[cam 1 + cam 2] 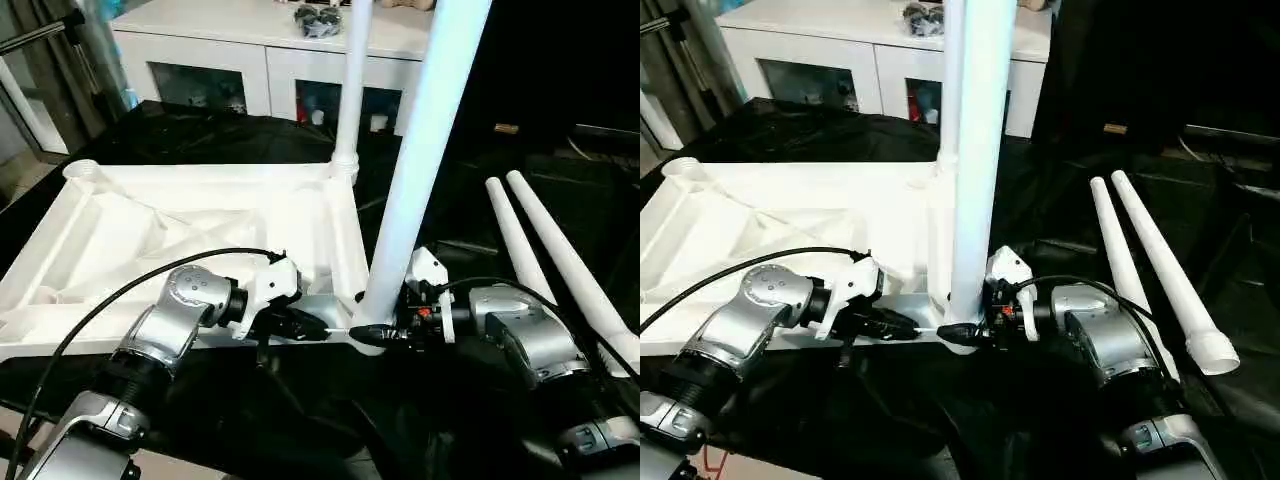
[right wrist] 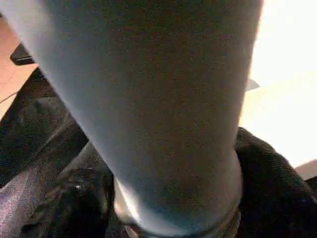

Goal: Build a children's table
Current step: Rotate leg to tighten

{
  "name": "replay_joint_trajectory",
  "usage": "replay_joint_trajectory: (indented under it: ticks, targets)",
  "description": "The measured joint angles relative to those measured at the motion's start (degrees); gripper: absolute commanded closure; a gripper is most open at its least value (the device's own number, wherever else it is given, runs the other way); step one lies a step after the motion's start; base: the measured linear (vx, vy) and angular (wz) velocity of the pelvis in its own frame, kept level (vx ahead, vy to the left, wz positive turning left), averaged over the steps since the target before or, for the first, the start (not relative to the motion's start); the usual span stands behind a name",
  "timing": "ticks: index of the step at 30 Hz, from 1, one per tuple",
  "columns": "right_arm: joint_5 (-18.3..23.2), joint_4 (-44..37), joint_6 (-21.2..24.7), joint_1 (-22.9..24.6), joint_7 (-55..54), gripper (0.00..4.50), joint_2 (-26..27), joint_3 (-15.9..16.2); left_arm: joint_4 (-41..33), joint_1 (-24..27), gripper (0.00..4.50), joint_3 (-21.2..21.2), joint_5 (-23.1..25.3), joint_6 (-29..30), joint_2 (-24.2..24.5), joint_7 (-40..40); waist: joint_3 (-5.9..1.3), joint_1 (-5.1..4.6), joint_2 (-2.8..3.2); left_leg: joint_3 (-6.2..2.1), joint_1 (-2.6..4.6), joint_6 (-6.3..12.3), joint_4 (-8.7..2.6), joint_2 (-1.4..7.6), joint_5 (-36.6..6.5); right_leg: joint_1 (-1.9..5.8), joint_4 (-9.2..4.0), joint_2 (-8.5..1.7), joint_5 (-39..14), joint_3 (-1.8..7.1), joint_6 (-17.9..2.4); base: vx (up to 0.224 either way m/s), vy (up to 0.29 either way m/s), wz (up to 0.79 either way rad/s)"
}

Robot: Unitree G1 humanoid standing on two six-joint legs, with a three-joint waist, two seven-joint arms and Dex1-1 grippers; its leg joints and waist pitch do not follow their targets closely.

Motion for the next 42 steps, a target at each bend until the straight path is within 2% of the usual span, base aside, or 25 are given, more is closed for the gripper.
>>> replay_joint_trajectory:
  ticks: [2, 8, 12, 14, 17, 21, 24, 26, 30, 31, 32, 42]
  targets:
    - [-0.03, -0.75, 0.16, 0.48, -0.01, 1.59, -0.02, 0.26, -0.04, 0.00, 4.50, 0.00, -0.03, 0.04, 0.04, -0.24, 0.00, 0.00, 0.00, 0.00, -0.01, 0.00, 0.02, 0.00, 0.00, 0.00, 0.00, 0.00, 0.00, 0.01, 0.00, 0.000, 0.000, 0.00]
    - [-0.24, -1.35, 0.29, 0.88, -1.50, 1.72, 0.79, 0.20, 0.27, -0.01, 4.50, 0.04, -0.11, 0.08, -0.53, 0.58, 0.00, 0.00, -0.02, 0.00, 0.00, 0.01, 0.02, -0.01, 0.00, 0.01, 0.01, 0.00, -0.02, 0.02, 0.03, 0.000, 0.000, 0.00]
    - [-2.05, 2.99, -1.57, -0.21, -12.05, 1.73, 4.52, -3.12, 3.39, -1.86, 4.50, 1.11, 2.19, 0.24, -3.19, 8.28, -0.05, -0.20, -0.16, -0.01, 0.12, -0.01, 0.08, -0.04, 0.00, 0.10, 0.08, 0.00, -0.03, 0.09, 0.07, 0.000, 0.000, 0.00]
    - [-3.14, 8.70, -2.55, -3.26, -22.84, 1.74, 8.51, -5.51, 7.81, -4.75, 4.50, 1.92, 4.23, 0.75, -6.18, 15.34, -0.07, -0.76, -0.27, -0.03, 0.23, -0.04, 0.15, -0.05, 0.02, 0.15, 0.08, 0.00, -0.14, 0.11, 0.29, 0.000, 0.000, 0.00]
    - [-4.16, 12.48, -2.53, -5.56, -31.94, 1.75, 10.72, -7.42, 10.53, -6.63, 4.50, 1.96, 5.30, 2.21, -9.79, 21.94, -0.08, -1.57, -0.28, -0.05, 0.21, -0.04, 0.22, -0.09, 0.03, 0.22, -0.04, -0.02, -0.15, 0.13, 0.31, 0.000, 0.000, 0.00]
    - [-4.63, 17.19, -2.47, -8.52, -43.62, 1.76, 14.38, -10.90, 14.64, -9.39, 4.50, 2.55, 6.44, 4.22, -14.57, 30.34, -0.09, -1.65, -0.25, -0.08, 0.17, -0.03, 0.28, -0.11, 0.02, 0.33, -0.11, -0.02, -0.15, 0.15, 0.32, 0.000, 0.000, 0.00]
    - [-4.93, 20.26, -3.86, -10.14, -48.45, 1.76, 16.29, -12.46, 16.45, -10.23, 4.50, 3.07, 7.27, 4.08, -16.27, 33.13, -0.15, -1.74, -0.15, -0.11, 0.17, -0.03, 0.28, -0.12, 0.02, 0.39, -0.22, -0.02, -0.15, 0.13, 0.32, 0.000, 0.000, 0.00]
    - [-4.80, 20.86, -4.65, -10.21, -48.53, 1.20, 16.57, -12.90, 16.48, -10.20, 4.50, 3.08, 7.47, 3.75, -16.28, 32.98, -0.16, -1.76, -0.13, -0.12, 0.14, -0.02, 0.28, -0.12, 0.02, 0.39, -0.27, -0.02, -0.15, 0.11, 0.32, 0.000, 0.000, 0.00]
    - [-3.90, 20.80, -4.33, -10.19, -45.18, 0.97, 16.54, -13.50, 15.42, -9.49, 4.50, 2.56, 7.53, 2.79, -15.14, 30.88, -0.18, -1.82, -0.10, -0.13, 0.11, -0.02, 0.27, -0.12, 0.03, 0.37, -0.26, -0.02, 0.02, 0.12, 0.32, 0.000, 0.000, 0.00]
    - [-3.96, 20.57, -4.31, -10.03, -43.88, 0.71, 16.27, -13.31, 15.05, -9.30, 4.50, 2.49, 7.52, 2.53, -14.66, 30.17, -0.19, -1.93, -0.09, -0.12, 0.11, -0.02, 0.27, -0.11, 0.03, 0.35, -0.25, -0.02, 0.11, 0.12, 0.33, 0.000, 0.000, 0.00]
    - [-4.06, 20.36, -4.35, -9.96, -42.64, 0.63, 15.86, -12.86, 14.71, -9.13, 4.50, 2.48, 7.50, 2.34, -14.25, 29.49, -0.19, -1.98, -0.09, -0.13, 0.10, -0.02, 0.24, -0.10, 0.02, 0.31, -0.22, -0.01, 0.14, 0.11, 0.32, 0.000, 0.000, 0.00]
    - [-3.64, 8.83, -4.83, -3.70, -16.18, 0.60, 4.82, -4.33, 8.24, -4.78, 4.50, 1.23, 4.10, -2.38, -7.32, 13.87, -0.27, -1.27, 0.05, -0.09, -0.08, 0.00, -0.01, -0.03, 0.04, 0.12, -0.23, 0.03, 0.02, 0.02, 0.23, 0.000, 0.000, 0.00]
